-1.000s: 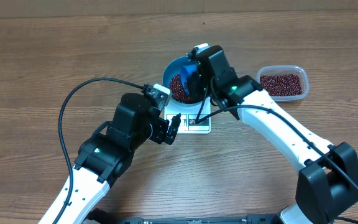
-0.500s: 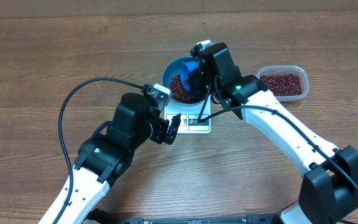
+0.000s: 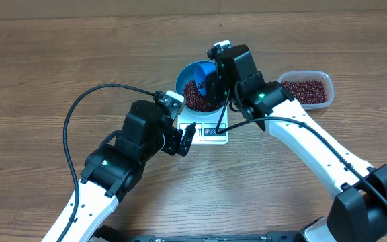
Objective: Scoop item into bowl and weigh 150g on scale
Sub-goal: 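Lift the blue cup and carry it right to the bean container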
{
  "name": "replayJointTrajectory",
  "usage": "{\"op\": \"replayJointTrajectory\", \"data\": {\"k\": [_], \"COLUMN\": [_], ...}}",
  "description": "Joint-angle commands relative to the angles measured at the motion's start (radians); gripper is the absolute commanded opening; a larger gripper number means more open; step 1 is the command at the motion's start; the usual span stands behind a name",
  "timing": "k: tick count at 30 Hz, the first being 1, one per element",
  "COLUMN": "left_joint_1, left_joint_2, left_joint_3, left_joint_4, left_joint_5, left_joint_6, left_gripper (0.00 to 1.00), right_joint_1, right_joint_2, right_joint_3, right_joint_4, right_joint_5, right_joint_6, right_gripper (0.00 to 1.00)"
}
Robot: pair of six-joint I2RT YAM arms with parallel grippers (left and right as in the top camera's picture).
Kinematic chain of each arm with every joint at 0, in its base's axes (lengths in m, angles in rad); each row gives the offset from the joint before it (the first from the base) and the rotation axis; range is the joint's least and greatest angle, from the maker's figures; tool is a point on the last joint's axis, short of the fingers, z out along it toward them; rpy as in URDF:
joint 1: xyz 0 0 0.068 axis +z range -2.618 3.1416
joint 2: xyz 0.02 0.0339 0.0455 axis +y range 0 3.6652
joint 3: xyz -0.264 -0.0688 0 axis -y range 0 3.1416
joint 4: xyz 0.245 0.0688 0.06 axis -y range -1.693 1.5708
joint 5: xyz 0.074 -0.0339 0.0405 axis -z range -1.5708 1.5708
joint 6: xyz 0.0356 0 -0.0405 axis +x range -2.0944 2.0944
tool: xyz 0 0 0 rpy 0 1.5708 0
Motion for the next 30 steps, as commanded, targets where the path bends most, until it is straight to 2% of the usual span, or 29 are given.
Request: {"op": "replayJointTrajectory", "data": {"k": [1, 24, 30], "left_joint_1": [0.000, 0.000, 0.000], "left_joint_2": [0.004, 0.009, 0.009], "left_joint_3": [-0.010, -0.010, -0.010], "left_joint_4": [0.001, 0.001, 0.001], "left_joint_5": [0.000, 0.000, 0.000], "left_joint_6": [-0.009, -0.009, -0.009], "left_gripper": [1.00, 1.00, 0.99], "right_joint_1": [-0.004, -0.017, -0.053], "right_joint_2": [-0.050, -0.078, -0.102], "right_joint_3": [0.006, 0.006, 0.006], "right_joint_4": [0.009, 0.010, 0.010], "right_joint_5": [0.020, 0.022, -0.046], "right_joint_6": [0.000, -0.003, 0.035], "right_gripper": [0.04, 0.04, 0.04]}}
